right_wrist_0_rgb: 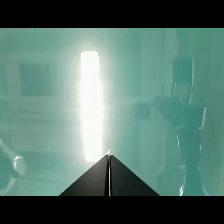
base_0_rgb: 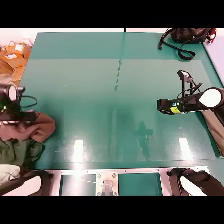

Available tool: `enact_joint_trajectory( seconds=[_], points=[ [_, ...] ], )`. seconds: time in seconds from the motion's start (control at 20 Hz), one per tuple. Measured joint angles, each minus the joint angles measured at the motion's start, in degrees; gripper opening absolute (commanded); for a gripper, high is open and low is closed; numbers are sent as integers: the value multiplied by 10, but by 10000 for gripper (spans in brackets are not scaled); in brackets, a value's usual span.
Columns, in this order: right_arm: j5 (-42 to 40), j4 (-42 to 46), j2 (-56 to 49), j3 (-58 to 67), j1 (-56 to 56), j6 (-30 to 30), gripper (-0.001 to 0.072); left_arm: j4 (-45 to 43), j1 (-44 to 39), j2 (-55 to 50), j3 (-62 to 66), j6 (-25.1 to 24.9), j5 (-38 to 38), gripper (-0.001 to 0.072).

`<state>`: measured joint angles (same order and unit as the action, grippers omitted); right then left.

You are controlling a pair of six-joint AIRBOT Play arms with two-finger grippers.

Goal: Fold the shirts.

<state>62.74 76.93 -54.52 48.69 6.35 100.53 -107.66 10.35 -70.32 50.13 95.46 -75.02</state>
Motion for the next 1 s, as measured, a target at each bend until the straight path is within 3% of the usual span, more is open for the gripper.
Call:
enact_joint_trajectory(
  seconds=[0.2, 0.4, 0.65, 0.85, 0.9, 0.95, 1.0],
  points=[
    [-2, 0, -16, 0, 0, -2, 15, 12, 20, 0, -24, -11, 17, 24],
    [-2, 0, -20, 2, 0, -2, 15, 101, -2, 0, 72, -52, 11, 24],
    [20, 0, -21, 36, -1, -3, 15, 194, -163, 0, 263, -85, -6, 24],
    [52, 0, -21, 87, -19, -3, 15, 264, -299, -8, 333, -96, 37, 25],
    [59, 0, -21, 99, -26, -3, 56, 277, -325, -18, 340, -98, 48, 28],
    [63, 0, -21, 107, -31, -3, 188, 293, -349, -32, 345, -100, 57, 212],
    [67, 0, -21, 113, -35, -3, 286, 308, -372, -50, 349, -102, 67, 613]
  ],
)
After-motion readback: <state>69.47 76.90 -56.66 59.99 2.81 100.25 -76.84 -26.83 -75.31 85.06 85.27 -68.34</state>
